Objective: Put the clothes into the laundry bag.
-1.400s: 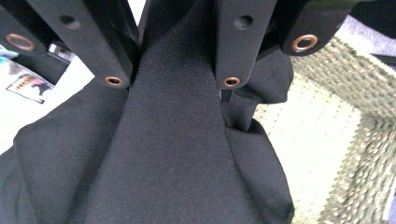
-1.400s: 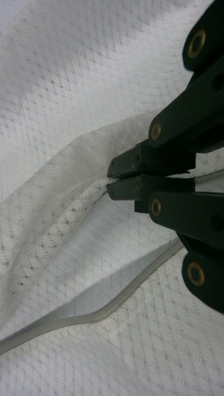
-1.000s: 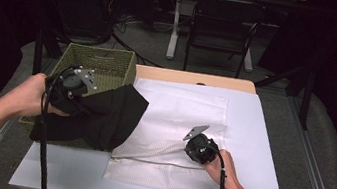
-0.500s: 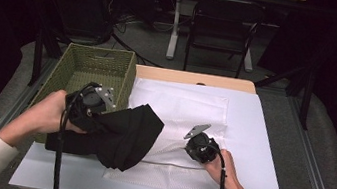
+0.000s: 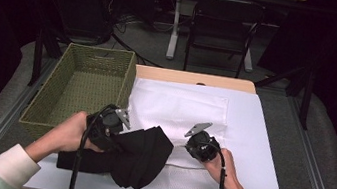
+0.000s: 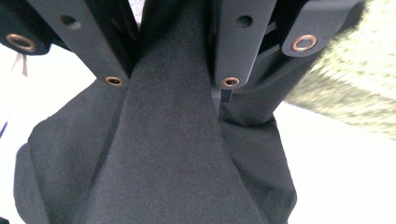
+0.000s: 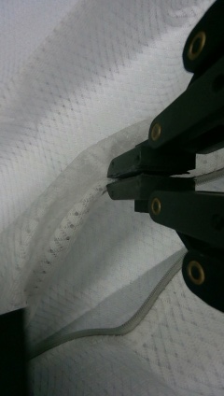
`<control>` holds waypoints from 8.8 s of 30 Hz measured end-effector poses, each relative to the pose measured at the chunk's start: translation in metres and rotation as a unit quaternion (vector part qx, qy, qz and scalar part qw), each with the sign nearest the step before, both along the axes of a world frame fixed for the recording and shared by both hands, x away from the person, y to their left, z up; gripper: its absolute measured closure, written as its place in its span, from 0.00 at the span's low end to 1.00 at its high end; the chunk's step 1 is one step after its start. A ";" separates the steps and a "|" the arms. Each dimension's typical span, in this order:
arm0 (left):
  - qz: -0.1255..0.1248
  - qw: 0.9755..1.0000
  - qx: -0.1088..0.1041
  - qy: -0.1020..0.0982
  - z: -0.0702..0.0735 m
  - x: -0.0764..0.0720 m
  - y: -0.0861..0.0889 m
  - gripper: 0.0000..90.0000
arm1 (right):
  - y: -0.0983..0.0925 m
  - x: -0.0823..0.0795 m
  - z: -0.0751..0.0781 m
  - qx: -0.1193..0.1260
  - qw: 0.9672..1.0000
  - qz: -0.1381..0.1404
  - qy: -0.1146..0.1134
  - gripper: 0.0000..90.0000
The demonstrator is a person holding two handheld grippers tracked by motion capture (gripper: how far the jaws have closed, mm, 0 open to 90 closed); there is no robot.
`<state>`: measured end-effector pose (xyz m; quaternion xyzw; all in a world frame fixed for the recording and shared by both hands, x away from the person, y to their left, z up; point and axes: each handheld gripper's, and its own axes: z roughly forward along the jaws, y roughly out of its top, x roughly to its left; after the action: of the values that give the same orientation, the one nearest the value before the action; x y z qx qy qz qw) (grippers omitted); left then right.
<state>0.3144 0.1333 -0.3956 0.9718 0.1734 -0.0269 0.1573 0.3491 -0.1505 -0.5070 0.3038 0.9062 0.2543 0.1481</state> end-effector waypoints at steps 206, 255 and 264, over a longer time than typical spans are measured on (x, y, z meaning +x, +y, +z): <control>0.249 0.957 -0.133 -0.067 -0.114 0.035 -0.079 0.60 | -0.010 -0.019 0.056 0.136 0.990 -0.015 -0.023 0.98; 0.303 0.930 -0.188 -0.086 -0.121 0.025 -0.081 0.64 | -0.014 -0.019 0.055 0.141 0.990 -0.014 -0.015 0.98; 0.264 0.946 -0.160 -0.098 -0.118 0.022 -0.075 0.42 | -0.018 -0.016 0.050 0.135 0.991 -0.021 -0.010 0.98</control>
<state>0.3361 0.0583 -0.5132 0.8513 0.4006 0.0838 0.3283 0.3327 -0.1681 -0.4567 0.3377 0.8552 0.3744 0.1199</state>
